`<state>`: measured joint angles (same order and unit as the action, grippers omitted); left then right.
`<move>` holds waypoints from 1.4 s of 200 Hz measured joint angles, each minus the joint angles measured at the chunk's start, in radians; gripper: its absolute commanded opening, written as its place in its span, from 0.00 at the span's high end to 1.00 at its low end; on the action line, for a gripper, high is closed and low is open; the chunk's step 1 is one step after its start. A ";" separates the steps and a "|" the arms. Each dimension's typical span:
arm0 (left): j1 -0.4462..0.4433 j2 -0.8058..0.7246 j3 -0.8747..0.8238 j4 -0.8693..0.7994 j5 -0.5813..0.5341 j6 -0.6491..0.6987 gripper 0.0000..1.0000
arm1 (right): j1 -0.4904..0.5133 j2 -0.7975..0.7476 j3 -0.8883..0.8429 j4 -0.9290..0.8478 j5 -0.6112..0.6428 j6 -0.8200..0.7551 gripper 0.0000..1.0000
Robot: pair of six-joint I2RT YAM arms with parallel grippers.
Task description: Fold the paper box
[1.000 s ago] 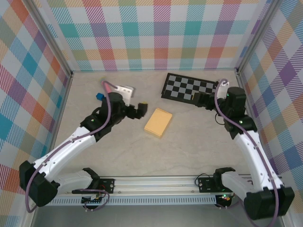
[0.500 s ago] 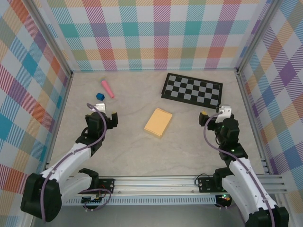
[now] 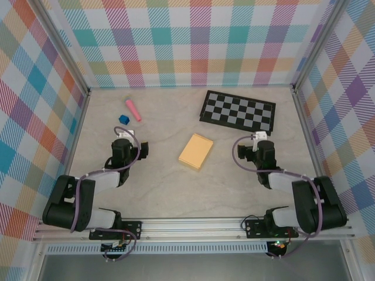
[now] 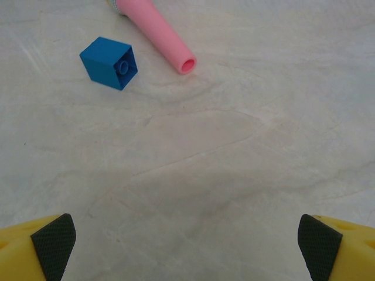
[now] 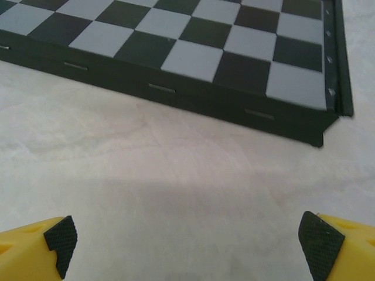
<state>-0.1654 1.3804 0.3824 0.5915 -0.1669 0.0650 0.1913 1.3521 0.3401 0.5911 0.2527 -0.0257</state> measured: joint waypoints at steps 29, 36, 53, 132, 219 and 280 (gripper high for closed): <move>0.070 0.076 0.000 0.120 0.092 0.003 0.00 | -0.087 0.087 0.040 0.122 -0.057 -0.005 0.00; 0.079 0.099 0.000 0.146 0.105 0.003 0.00 | -0.109 0.108 0.044 0.137 -0.066 -0.003 0.00; 0.090 0.169 0.011 0.174 0.127 0.003 0.00 | -0.134 0.146 0.043 0.176 -0.080 0.009 0.00; 0.105 0.189 0.028 0.172 0.152 -0.020 0.00 | -0.151 0.172 0.036 0.238 -0.168 0.016 0.00; 0.105 0.189 0.028 0.172 0.147 -0.020 0.00 | -0.153 0.172 0.043 0.221 -0.145 0.041 0.00; 0.105 0.189 0.028 0.172 0.143 -0.020 0.00 | -0.153 0.172 0.045 0.212 -0.145 0.041 0.00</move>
<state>-0.0601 1.5692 0.4103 0.7631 -0.0238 0.0448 0.0380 1.5242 0.3851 0.8036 0.1078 0.0151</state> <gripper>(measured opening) 0.998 0.998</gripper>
